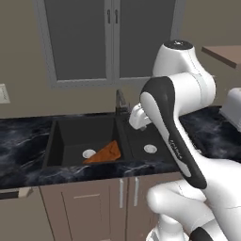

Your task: Move the cutting board and knife to the sink. Then move spray from the cabinet to the counter.

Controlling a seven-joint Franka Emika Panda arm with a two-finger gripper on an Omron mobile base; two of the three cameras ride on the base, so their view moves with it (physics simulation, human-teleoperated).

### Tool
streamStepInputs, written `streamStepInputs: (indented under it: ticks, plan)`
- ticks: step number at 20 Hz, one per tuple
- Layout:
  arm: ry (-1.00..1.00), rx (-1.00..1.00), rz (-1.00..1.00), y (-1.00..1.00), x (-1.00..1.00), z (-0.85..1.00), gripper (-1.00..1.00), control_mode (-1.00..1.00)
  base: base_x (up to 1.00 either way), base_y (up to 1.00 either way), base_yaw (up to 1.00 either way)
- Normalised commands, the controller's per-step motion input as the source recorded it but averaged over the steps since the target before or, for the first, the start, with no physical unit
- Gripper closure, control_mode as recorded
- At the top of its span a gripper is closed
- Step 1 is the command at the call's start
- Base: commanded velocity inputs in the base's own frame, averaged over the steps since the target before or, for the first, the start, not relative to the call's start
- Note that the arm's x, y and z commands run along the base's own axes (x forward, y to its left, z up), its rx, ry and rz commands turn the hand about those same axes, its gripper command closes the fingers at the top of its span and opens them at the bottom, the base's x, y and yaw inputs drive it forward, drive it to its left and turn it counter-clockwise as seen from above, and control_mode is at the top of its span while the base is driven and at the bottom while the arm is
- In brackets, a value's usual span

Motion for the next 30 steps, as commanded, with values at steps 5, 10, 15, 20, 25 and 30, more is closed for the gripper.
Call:
streamStepInputs:
  ticks: [5,10,15,20,25,30]
  plan:
    - [0.0,0.0,0.0,0.0,0.0,0.0,-1.0,1.0,-1.0,-0.05,-0.2]
    - [0.0,0.0,0.0,0.0,0.0,0.0,-1.0,1.0,-0.79,0.06,0.36]
    - [0.0,0.0,0.0,0.0,0.0,0.0,-1.0,1.0,-0.05,0.01,1.0]
    - [0.0,0.0,0.0,0.0,0.0,0.0,-1.0,1.0,-0.05,0.0,1.0]
    - [0.0,0.0,0.0,0.0,0.0,0.0,-1.0,1.0,-0.05,0.0,1.0]
    - [0.0,0.0,0.0,0.0,0.0,0.0,-1.0,1.0,-0.08,0.0,1.0]
